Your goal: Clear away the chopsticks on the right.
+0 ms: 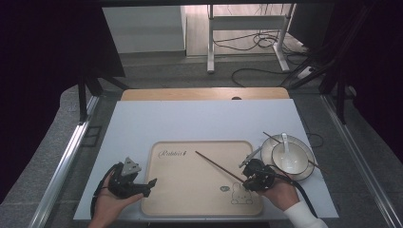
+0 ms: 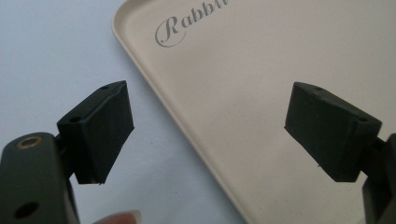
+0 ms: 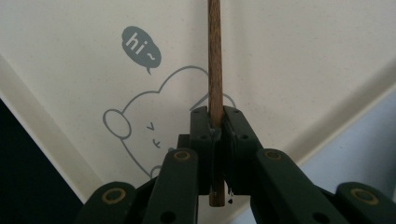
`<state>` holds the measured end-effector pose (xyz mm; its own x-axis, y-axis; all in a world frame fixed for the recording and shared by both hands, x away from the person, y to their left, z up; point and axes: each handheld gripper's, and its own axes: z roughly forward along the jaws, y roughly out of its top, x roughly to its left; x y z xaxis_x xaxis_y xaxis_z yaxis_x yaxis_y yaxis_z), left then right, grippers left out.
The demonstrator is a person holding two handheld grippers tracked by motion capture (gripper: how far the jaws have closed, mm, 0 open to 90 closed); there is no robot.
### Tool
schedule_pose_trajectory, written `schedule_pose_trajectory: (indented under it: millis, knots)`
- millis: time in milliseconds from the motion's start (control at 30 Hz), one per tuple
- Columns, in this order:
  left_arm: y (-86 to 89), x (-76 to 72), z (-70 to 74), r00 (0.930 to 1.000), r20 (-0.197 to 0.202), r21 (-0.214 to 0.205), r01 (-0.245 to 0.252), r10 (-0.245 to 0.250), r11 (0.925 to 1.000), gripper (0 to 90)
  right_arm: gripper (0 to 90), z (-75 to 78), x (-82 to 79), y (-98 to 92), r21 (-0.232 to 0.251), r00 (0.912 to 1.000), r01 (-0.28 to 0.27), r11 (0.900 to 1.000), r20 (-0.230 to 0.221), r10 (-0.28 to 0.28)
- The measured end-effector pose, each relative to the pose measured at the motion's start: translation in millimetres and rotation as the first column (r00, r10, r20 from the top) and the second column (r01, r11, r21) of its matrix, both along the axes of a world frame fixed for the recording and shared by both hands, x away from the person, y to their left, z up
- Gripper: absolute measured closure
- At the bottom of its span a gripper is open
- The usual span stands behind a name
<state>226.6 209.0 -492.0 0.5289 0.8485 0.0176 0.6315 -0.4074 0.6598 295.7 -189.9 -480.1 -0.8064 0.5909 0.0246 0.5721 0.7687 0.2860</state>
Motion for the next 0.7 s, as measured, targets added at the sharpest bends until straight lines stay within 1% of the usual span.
schedule_pose_trajectory:
  millis: [67, 133, 200, 267, 300, 333, 367, 400, 433, 467, 533, 600, 700]
  knots:
    - [-0.6, -1.1, 1.0, 1.0000, 0.007, 0.000, 0.002, -0.002, 1.0000, 15.3, 82.5, -0.9, -0.9, 1.2, -0.008, 1.0000, -0.004, 1.0000, 0.006, 0.004]
    - [-0.6, -1.6, 1.7, 1.0000, 0.008, -0.002, 0.001, -0.001, 1.0000, 15.3, 78.7, -1.5, -1.7, 2.1, -0.014, 0.9998, -0.012, 0.9998, 0.016, 0.012]
    - [-0.5, -1.9, 1.5, 1.0000, 0.009, -0.004, 0.000, 0.001, 1.0000, 15.2, 68.9, -1.2, -2.2, 2.7, -0.017, 0.9994, -0.007, 0.9998, 0.032, 0.008]
    - [0.4, -1.7, 1.4, 1.0000, 0.007, -0.002, 0.000, 0.000, 1.0000, 15.2, 59.8, 4.8, -3.2, 2.3, 0.003, 0.9978, -0.013, 0.9999, 0.065, 0.013]
    - [0.5, -1.6, 1.2, 1.0000, 0.007, -0.003, -0.002, 0.002, 1.0000, 15.2, 55.8, 13.1, -4.5, 0.9, 0.040, 0.9952, -0.027, 0.9988, 0.095, 0.023]
    - [0.8, -1.2, 1.0, 1.0000, 0.006, -0.003, -0.002, 0.002, 1.0000, 15.2, 53.1, 19.0, -5.0, -0.7, 0.068, 0.9931, -0.034, 0.9971, 0.114, 0.026]
    - [0.9, -1.2, 0.9, 1.0000, 0.007, -0.003, -0.003, 0.003, 1.0000, 15.2, 49.2, 29.3, -5.0, -4.4, 0.113, 0.9897, -0.039, 0.9929, 0.142, 0.023]
    - [0.8, -1.3, 1.1, 1.0000, 0.006, -0.002, -0.002, 0.002, 1.0000, 15.2, 47.1, 35.2, -4.5, -7.2, 0.138, 0.9878, -0.040, 0.9896, 0.154, 0.019]
    - [0.6, -1.4, 1.4, 1.0000, 0.006, -0.002, 0.000, 0.000, 1.0000, 15.2, 44.8, 44.2, -3.5, -13.1, 0.173, 0.9851, -0.040, 0.9840, 0.172, 0.010]
    - [0.4, -1.6, 1.7, 1.0000, 0.007, 0.000, 0.003, -0.003, 1.0000, 15.2, 43.4, 49.2, -2.9, -17.0, 0.190, 0.9835, -0.038, 0.9811, 0.181, 0.003]
    - [-0.2, -1.9, 1.5, 0.9999, 0.010, -0.003, 0.002, -0.002, 1.0000, 15.2, 40.7, 61.3, -0.7, -31.0, 0.224, 0.9765, -0.029, 0.9741, 0.215, -0.021]
    - [0.3, -1.7, 1.7, 1.0000, 0.008, 0.001, 0.004, -0.004, 1.0000, 15.2, 39.3, 69.1, 1.5, -43.5, 0.251, 0.9731, -0.017, 0.9678, 0.227, -0.041]
    - [1.1, -1.5, 1.8, 1.0000, 0.009, -0.002, -0.001, 0.001, 1.0000, 15.2, 36.7, 81.9, 5.8, -70.6, 0.290, 0.9636, 0.007, 0.9569, 0.254, -0.084]
